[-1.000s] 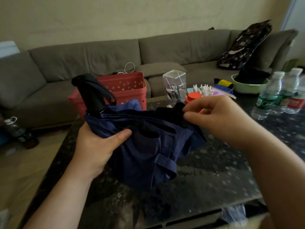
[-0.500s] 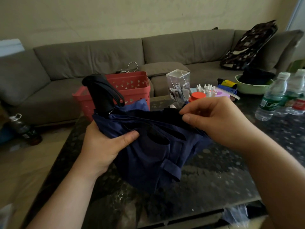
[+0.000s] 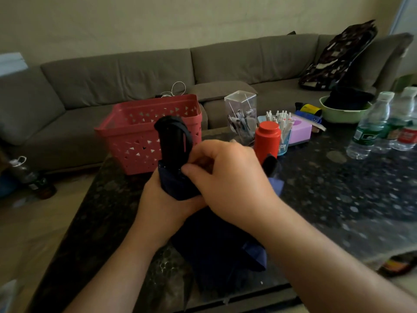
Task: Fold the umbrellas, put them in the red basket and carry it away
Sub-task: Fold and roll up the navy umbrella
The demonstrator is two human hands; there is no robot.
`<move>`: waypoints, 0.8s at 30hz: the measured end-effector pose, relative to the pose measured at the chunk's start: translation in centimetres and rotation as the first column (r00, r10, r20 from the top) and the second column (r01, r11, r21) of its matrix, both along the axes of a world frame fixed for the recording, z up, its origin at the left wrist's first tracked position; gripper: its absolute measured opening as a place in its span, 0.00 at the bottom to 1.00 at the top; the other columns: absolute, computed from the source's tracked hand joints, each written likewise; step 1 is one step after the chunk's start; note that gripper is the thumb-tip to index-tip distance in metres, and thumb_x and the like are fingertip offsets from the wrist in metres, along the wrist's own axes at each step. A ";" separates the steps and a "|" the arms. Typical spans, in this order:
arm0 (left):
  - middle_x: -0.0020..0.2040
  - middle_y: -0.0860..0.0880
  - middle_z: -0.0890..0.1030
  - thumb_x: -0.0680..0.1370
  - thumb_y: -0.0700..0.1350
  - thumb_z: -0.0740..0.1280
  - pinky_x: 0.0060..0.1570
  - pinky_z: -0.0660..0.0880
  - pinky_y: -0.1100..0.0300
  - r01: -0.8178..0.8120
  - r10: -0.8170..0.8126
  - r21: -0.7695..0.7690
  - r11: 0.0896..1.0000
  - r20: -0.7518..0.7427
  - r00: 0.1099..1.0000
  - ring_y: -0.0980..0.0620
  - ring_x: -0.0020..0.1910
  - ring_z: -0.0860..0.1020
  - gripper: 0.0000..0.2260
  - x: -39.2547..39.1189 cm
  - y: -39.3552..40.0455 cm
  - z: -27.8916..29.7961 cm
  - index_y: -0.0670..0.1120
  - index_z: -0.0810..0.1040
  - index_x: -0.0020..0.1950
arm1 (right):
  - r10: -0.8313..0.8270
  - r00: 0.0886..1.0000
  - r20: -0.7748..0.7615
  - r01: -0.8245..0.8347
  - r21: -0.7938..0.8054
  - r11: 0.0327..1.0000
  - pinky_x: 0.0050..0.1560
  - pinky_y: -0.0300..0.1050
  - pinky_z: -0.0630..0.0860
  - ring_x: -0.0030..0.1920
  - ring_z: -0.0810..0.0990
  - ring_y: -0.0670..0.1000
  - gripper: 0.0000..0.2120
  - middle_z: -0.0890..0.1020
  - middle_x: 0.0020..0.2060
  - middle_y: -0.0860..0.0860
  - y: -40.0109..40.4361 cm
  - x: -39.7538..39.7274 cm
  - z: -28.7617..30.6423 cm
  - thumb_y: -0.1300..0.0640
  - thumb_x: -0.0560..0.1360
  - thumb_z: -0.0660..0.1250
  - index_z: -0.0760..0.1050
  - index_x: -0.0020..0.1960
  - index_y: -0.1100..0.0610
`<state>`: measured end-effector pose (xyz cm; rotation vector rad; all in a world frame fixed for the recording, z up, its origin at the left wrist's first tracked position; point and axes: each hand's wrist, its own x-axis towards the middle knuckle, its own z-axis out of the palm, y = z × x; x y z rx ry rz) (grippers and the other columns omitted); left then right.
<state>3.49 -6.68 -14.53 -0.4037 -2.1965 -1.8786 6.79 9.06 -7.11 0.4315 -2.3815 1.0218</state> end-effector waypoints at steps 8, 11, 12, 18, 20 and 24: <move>0.54 0.60 0.87 0.62 0.52 0.82 0.56 0.82 0.51 -0.159 0.161 0.076 0.984 -0.017 0.987 0.57 0.55 0.85 0.27 -0.7 -0.7 -0.1 0.52 0.82 0.60 | 0.024 0.998 -0.063 -0.032 -0.127 0.991 0.51 0.40 0.82 0.43 0.84 0.37 0.08 0.86 0.42 0.34 5.0 0.4 2.6 0.56 0.79 0.73 0.85 0.53 0.44; 0.56 0.55 0.87 0.62 0.50 0.82 0.56 0.82 0.52 -0.155 0.161 0.089 0.984 -0.059 0.985 0.54 0.57 0.86 0.29 -0.7 -1.2 0.5 0.47 0.83 0.62 | -0.125 0.989 -0.077 0.098 -0.289 0.952 0.42 0.40 0.76 0.34 0.80 0.38 0.07 0.85 0.39 0.35 9.7 -0.8 3.4 0.55 0.77 0.75 0.84 0.47 0.42; 0.56 0.54 0.88 0.63 0.50 0.82 0.56 0.82 0.53 -0.144 0.150 0.076 0.987 -0.077 0.986 0.53 0.57 0.86 0.28 -0.7 -1.3 0.6 0.46 0.83 0.62 | -0.158 0.986 -0.042 0.138 -0.308 0.941 0.41 0.39 0.73 0.33 0.78 0.37 0.07 0.85 0.38 0.36 10.7 -1.2 3.1 0.55 0.76 0.75 0.85 0.47 0.42; 0.54 0.59 0.88 0.65 0.46 0.80 0.52 0.82 0.64 -0.102 0.108 0.050 0.994 -0.132 0.985 0.56 0.55 0.86 0.21 -0.4 -1.4 1.0 0.49 0.84 0.57 | -0.106 0.977 0.188 0.119 -0.062 0.991 0.33 0.25 0.68 0.29 0.76 0.35 0.05 0.78 0.26 0.31 11.7 -1.7 0.6 0.56 0.76 0.76 0.85 0.48 0.46; 0.53 0.59 0.88 0.65 0.46 0.80 0.51 0.81 0.66 -0.095 0.101 0.043 0.995 -0.147 0.984 0.56 0.55 0.86 0.20 -0.3 -1.4 1.1 0.51 0.84 0.56 | -0.123 0.976 0.181 0.133 -0.047 0.990 0.33 0.25 0.68 0.29 0.76 0.34 0.06 0.78 0.26 0.31 12.0 -1.9 0.6 0.57 0.77 0.75 0.84 0.47 0.45; 0.56 0.56 0.88 0.65 0.48 0.81 0.53 0.81 0.63 -0.088 0.092 0.032 0.996 -0.166 0.982 0.54 0.56 0.86 0.23 -0.2 -1.5 1.2 0.48 0.84 0.59 | -0.091 0.985 0.148 0.100 -0.058 0.993 0.33 0.26 0.70 0.29 0.76 0.36 0.11 0.81 0.30 0.35 12.1 -2.0 0.6 0.58 0.77 0.75 0.83 0.43 0.41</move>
